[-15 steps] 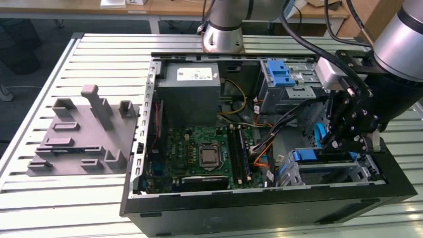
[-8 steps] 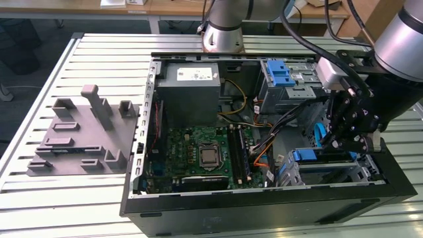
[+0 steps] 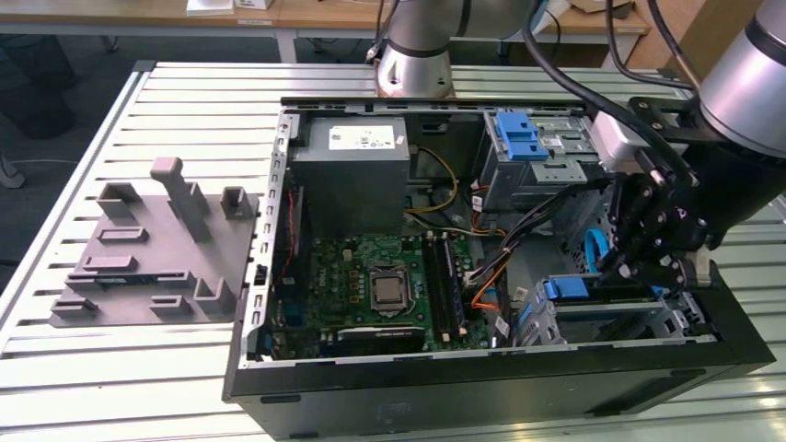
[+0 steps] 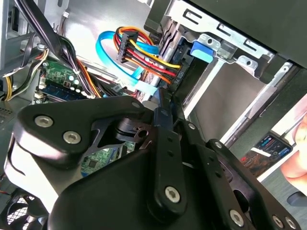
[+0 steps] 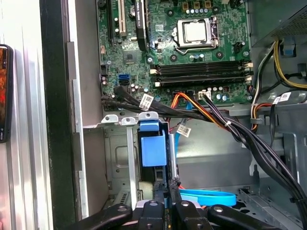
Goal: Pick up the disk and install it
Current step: 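Insert the second disk wire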
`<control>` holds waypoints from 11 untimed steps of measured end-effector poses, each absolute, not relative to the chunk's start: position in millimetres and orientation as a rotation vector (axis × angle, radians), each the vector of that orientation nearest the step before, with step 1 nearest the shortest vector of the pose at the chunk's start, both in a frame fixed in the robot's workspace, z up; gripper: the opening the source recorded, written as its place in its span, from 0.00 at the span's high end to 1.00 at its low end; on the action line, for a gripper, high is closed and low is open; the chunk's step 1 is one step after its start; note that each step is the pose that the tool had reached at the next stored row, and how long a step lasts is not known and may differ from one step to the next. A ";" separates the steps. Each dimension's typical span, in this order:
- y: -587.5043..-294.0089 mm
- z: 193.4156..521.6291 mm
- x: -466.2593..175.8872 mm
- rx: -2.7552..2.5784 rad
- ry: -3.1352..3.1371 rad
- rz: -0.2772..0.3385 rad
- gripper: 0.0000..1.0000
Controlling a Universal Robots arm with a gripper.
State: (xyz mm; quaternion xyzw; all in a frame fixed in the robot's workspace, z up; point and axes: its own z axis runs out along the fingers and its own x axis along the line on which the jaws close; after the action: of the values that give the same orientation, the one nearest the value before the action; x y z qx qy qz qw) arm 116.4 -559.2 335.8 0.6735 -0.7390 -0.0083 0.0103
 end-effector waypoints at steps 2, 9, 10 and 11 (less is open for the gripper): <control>-560.2 335.4 116.4 2.103 -2.307 -0.027 0.84; -561.3 333.3 116.6 2.104 -2.309 -0.032 0.84; -561.3 333.1 116.7 2.104 -2.309 -0.032 0.84; -561.3 332.9 116.7 2.104 -2.309 -0.032 0.84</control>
State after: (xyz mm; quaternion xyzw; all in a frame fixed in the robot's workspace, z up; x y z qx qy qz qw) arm 116.7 -561.3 332.9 0.6735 -0.7391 -0.0103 0.0086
